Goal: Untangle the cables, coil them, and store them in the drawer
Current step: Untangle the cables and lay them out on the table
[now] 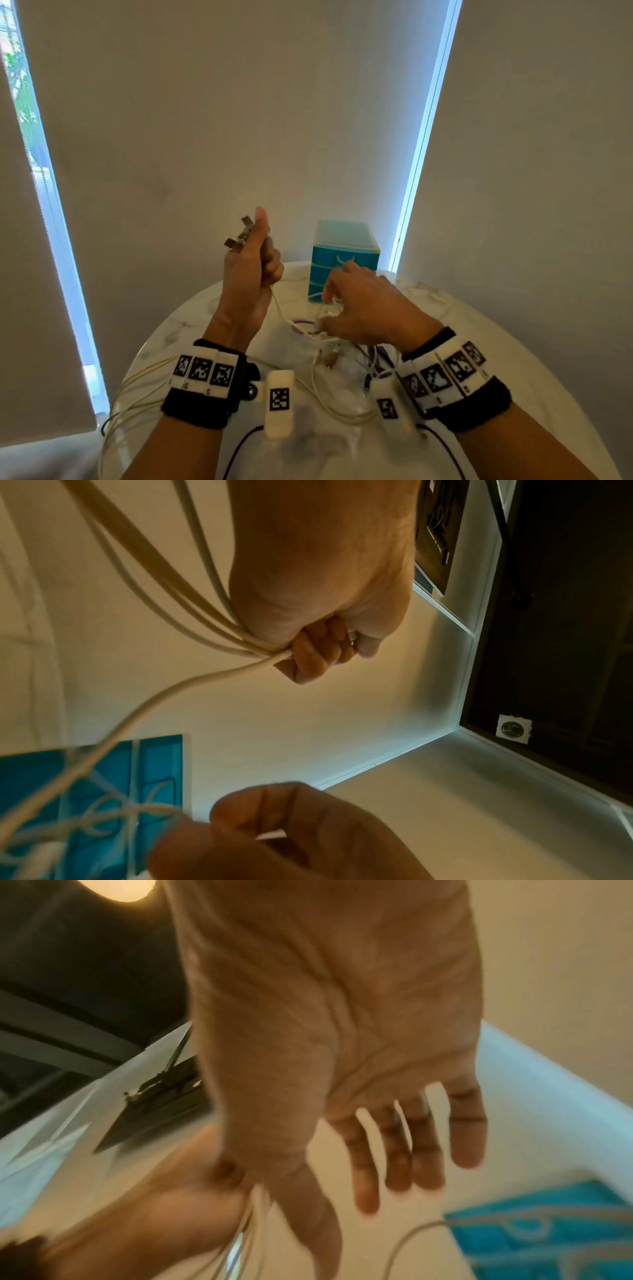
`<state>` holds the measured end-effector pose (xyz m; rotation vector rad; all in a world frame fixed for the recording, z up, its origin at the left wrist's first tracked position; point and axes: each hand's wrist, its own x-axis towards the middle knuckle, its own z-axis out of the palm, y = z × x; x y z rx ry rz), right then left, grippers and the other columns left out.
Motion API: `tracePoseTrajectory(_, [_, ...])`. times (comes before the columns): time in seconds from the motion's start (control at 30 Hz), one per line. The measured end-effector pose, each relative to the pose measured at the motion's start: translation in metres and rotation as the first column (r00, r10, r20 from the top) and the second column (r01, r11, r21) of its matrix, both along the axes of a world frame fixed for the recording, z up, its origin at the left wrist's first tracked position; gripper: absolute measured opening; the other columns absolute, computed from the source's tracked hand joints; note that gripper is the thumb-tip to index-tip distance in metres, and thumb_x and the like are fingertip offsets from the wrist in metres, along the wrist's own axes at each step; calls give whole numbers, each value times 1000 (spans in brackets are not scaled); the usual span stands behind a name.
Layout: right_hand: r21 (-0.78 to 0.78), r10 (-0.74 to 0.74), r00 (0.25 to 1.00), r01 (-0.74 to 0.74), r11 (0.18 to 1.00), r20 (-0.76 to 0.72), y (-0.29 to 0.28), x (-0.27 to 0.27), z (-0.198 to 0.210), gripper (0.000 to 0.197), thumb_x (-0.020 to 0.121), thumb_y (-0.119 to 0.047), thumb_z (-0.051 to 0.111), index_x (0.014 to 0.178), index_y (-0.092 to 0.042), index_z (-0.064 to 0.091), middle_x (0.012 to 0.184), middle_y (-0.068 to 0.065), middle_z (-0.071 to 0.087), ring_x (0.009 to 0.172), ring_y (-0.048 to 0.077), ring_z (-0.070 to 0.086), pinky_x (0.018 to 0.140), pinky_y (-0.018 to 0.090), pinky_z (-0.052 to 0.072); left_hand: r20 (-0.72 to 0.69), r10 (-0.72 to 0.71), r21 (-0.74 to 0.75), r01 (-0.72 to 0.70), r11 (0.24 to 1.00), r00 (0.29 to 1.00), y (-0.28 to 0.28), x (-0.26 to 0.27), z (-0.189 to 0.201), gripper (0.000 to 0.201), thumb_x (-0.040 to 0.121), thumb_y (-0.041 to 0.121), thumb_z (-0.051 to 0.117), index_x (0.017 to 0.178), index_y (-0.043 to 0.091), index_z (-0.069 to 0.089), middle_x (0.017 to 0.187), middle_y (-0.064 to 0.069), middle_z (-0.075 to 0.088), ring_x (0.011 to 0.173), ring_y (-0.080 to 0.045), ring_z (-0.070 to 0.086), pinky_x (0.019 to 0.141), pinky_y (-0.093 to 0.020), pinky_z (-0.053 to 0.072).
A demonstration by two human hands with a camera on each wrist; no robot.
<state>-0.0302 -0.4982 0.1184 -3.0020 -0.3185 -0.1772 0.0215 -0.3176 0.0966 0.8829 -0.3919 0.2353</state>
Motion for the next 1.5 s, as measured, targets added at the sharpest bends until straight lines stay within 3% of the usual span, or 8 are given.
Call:
tracePoseTrajectory(0.23, [72, 14, 1000, -16, 997, 27, 2, 37, -43, 41, 101, -61, 59, 91, -24, 73, 89, -3, 71, 83, 18, 70, 82, 39, 60, 21, 20, -92, -18, 996, 1000, 7, -5, 7, 36, 105, 47, 57, 79, 26, 48, 62, 5, 24, 50, -8, 20, 47, -25, 19])
tracePoseTrajectory(0.37, [188, -99, 919, 28, 982, 382, -41, 48, 5, 30, 103, -53, 61, 94, -26, 69, 84, -12, 55, 73, 11, 58, 61, 23, 37, -18, 61, -181, -63, 981, 998, 13, 4, 6, 34, 108, 44, 58, 80, 26, 49, 60, 8, 25, 47, -6, 19, 44, -23, 18])
tracePoseTrajectory(0.5, [128, 54, 998, -56, 990, 19, -65, 45, 25, 31, 93, -55, 75, 82, -27, 76, 75, -14, 66, 68, 3, 63, 60, 19, 41, -22, 150, -104, -151, 983, 989, 8, 7, 8, 41, 105, 42, 65, 71, 27, 47, 55, 9, 33, 45, -6, 25, 42, -22, 23])
tracePoseTrajectory(0.63, [377, 15, 915, -181, 908, 403, -70, 40, 66, 30, 84, -61, 81, 81, -31, 79, 79, -15, 74, 71, 1, 66, 57, 11, 46, -29, 136, 175, -129, 976, 990, -12, 8, 0, 34, 94, 44, 77, 70, 27, 60, 56, 7, 34, 45, -8, 26, 43, -25, 23])
tracePoseTrajectory(0.83, [317, 46, 928, -173, 932, 370, -60, 43, 78, 27, 74, -58, 91, 78, -36, 75, 100, -14, 68, 88, 6, 67, 70, 20, 54, 88, 65, 689, -108, 716, 994, -33, -11, -1, 27, 97, 44, 74, 102, 17, 80, 50, 17, 58, 42, 1, 49, 46, -13, 37])
tracePoseTrajectory(1.2, [294, 136, 991, -126, 948, -16, -68, 25, -20, 36, 94, -60, 72, 80, -26, 72, 84, -8, 70, 75, 2, 61, 67, 17, 44, 83, 290, 286, -301, 910, 954, -16, 7, -5, 30, 93, 44, 80, 101, 15, 81, 57, 5, 40, 53, -14, 30, 53, -31, 29])
tracePoseTrajectory(1.4, [623, -122, 872, -234, 747, 474, -75, 25, 59, 37, 102, -59, 61, 86, -28, 76, 87, -10, 71, 70, 0, 62, 64, 8, 41, 44, 128, 528, -132, 839, 991, -29, 3, -11, 30, 95, 51, 75, 108, 25, 83, 57, 16, 49, 56, -9, 36, 53, -29, 29])
tracePoseTrajectory(1.5, [500, -33, 912, -194, 844, 410, -70, 27, 82, 41, 102, -61, 61, 87, -26, 79, 76, -11, 76, 65, -1, 70, 66, 11, 48, 47, 57, 616, -74, 784, 997, -34, 0, -11, 33, 92, 58, 76, 107, 31, 84, 60, 16, 53, 58, -11, 35, 52, -28, 30])
